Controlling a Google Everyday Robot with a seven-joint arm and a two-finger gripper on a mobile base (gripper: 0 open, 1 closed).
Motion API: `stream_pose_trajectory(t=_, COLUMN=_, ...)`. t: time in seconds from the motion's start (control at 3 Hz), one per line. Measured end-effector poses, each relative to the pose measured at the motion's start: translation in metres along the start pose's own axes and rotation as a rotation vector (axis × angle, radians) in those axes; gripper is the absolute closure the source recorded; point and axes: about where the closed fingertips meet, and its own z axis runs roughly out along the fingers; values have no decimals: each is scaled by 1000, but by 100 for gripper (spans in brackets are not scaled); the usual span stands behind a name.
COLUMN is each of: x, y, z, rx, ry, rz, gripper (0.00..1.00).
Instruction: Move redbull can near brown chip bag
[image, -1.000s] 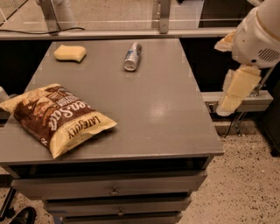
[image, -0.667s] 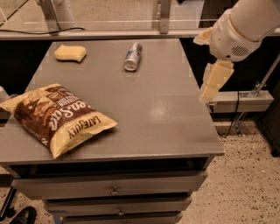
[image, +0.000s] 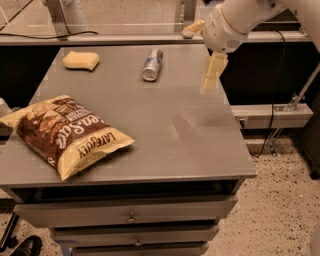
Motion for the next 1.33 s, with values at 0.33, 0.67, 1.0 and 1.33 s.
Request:
stream_pose_trajectory(t=0.33, x=-2, y=-19, z=-9, rx=43, ry=-11, rz=-23, gripper=0)
stream_pose_trajectory(t=0.67, x=-2, y=-18, z=-9, rx=43, ry=-11, rz=-23, gripper=0)
stream_pose_trajectory(t=1.0, x=4, y=-23, z=-7, rx=83, ry=-17, rz=-81, gripper=0)
stream_pose_trajectory(t=1.33, x=14, y=-41, z=14, rx=98, ry=-27, rz=-195, gripper=0)
